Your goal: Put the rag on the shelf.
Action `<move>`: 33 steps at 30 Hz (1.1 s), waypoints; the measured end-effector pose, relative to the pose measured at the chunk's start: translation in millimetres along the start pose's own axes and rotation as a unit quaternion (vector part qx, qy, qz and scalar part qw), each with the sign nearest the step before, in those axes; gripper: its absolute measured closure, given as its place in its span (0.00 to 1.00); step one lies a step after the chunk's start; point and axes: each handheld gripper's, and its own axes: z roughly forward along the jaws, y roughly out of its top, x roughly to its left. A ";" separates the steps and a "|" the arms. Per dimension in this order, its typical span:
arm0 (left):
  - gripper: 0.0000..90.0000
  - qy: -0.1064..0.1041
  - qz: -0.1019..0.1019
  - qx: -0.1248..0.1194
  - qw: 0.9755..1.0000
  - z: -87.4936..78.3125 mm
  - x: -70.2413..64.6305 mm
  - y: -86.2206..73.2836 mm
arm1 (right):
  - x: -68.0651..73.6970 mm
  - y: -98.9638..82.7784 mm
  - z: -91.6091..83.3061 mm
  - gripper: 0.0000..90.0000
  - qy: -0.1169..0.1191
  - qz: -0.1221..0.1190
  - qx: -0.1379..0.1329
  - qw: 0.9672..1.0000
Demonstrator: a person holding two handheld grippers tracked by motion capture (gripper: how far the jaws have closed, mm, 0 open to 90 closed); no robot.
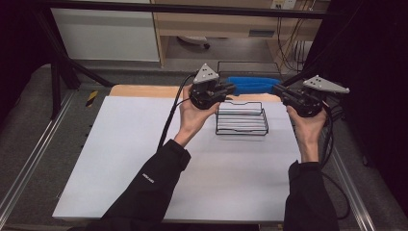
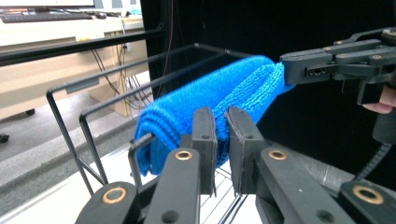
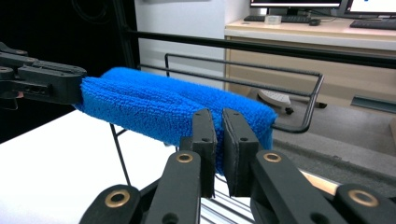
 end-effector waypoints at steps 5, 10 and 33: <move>0.87 -0.004 0.001 0.000 1.000 -6.7 0.0 3.7 | -1.0 -4.6 0.2 0.94 0.006 -0.003 0.002 1.000; 0.84 -0.003 -0.001 -0.010 1.000 -17.3 1.6 19.9 | -1.3 -7.0 0.4 0.94 0.009 -0.008 0.001 1.000; 1.00 -0.011 0.006 0.090 0.996 16.5 2.0 -3.8 | -0.4 -4.1 -6.1 0.74 0.024 -0.018 -0.007 1.000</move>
